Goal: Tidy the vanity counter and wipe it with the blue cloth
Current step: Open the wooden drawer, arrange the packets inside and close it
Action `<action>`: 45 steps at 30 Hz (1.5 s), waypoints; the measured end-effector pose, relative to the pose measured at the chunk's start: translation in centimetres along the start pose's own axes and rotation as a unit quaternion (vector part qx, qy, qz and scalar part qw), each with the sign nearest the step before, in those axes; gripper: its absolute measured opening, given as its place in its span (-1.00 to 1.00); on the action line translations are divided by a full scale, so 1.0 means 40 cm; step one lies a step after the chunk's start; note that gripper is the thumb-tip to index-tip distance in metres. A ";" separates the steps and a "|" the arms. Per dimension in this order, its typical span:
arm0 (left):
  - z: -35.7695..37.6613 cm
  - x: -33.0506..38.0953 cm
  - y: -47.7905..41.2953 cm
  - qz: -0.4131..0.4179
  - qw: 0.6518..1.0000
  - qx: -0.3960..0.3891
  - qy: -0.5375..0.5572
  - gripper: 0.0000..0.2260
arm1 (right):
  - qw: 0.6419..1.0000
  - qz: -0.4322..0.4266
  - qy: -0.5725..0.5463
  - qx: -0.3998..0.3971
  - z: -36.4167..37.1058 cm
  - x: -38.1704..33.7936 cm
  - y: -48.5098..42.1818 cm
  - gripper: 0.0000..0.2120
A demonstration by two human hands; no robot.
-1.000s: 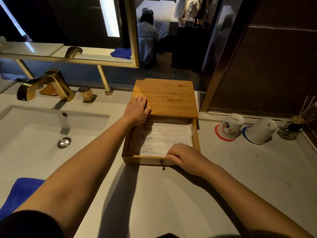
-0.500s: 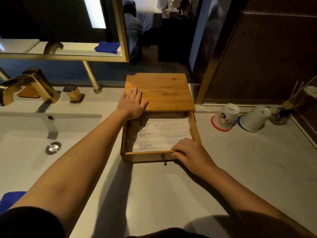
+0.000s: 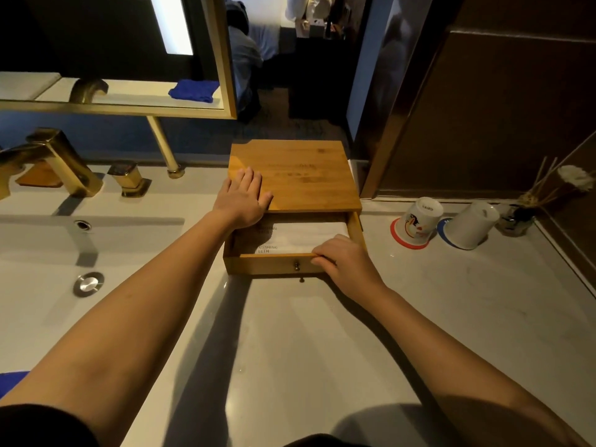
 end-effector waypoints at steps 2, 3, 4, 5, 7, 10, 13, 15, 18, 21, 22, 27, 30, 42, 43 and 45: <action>-0.003 -0.003 -0.004 0.000 1.000 -0.010 0.001 -0.43 | 1.000 0.006 0.007 0.000 0.014 0.017 -0.030 -0.81; -0.005 -0.006 -0.005 0.002 1.000 -0.017 0.002 -0.43 | 1.000 0.011 0.013 -0.003 0.019 0.024 -0.043 -0.81; -0.007 -0.009 -0.006 0.007 1.000 -0.024 0.003 -0.43 | 1.000 0.018 0.018 -0.005 0.024 0.029 -0.055 -0.81; -0.010 -0.011 -0.005 0.012 0.999 -0.030 0.002 -0.43 | 0.999 0.027 0.019 -0.003 0.030 0.034 -0.067 -0.82; -0.014 -0.013 -0.003 0.020 0.999 -0.032 0.001 -0.43 | 0.998 0.049 0.020 0.020 0.042 0.032 -0.086 -0.85; -0.012 -0.009 0.004 0.021 1.000 -0.021 -0.001 -0.43 | 0.988 0.056 0.041 0.137 0.071 0.000 -0.069 -0.85; -0.009 -0.008 0.007 0.019 1.000 -0.009 -0.003 -0.43 | 0.977 0.132 -0.014 0.168 0.104 -0.035 -0.015 -0.90; -0.008 -0.009 0.008 0.022 1.000 0.000 -0.004 -0.43 | 0.936 0.320 -0.114 0.090 0.121 -0.041 -0.012 -0.91; -0.006 -0.009 0.008 0.026 1.000 0.001 -0.004 -0.43 | 0.787 0.550 -0.280 -0.002 0.130 -0.055 -0.058 -0.79; -0.005 -0.012 0.006 0.025 1.000 0.000 -0.006 -0.43 | 0.674 0.636 -0.375 -0.003 0.126 -0.073 -0.092 -0.83; -0.005 -0.013 0.006 0.025 1.000 0.002 -0.004 -0.43 | 0.639 0.652 -0.409 -0.002 0.123 -0.076 -0.096 -0.85; -0.002 -0.014 0.006 0.022 1.000 0.002 0.003 -0.43 | 0.552 0.665 -0.503 0.008 0.119 -0.071 -0.102 -0.99; -0.003 -0.014 0.007 0.019 1.000 -0.002 0.003 -0.44 | 0.607 0.650 -0.457 0.025 0.136 -0.068 -0.122 -0.96; -0.008 -0.012 0.013 0.028 1.000 0.003 0.004 -0.45 | 0.815 0.516 -0.253 0.074 0.182 -0.033 -0.172 -0.76; -0.009 -0.011 0.014 0.029 1.000 0.004 0.003 -0.46 | 0.843 0.483 -0.224 0.077 0.182 -0.035 -0.168 -0.76; -0.012 -0.008 0.014 0.027 1.000 0.007 0.002 -0.46 | 0.880 0.433 -0.176 0.086 0.180 -0.035 -0.165 -0.77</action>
Point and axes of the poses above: each hand's wrist, its own y-axis away from the middle knuckle, its own z-axis out of the palm, x = y × z, the point moved 1 cm from there along -y, towards the middle knuckle, and after that the axes turned 12 degrees about x, right-handed, at the moved point
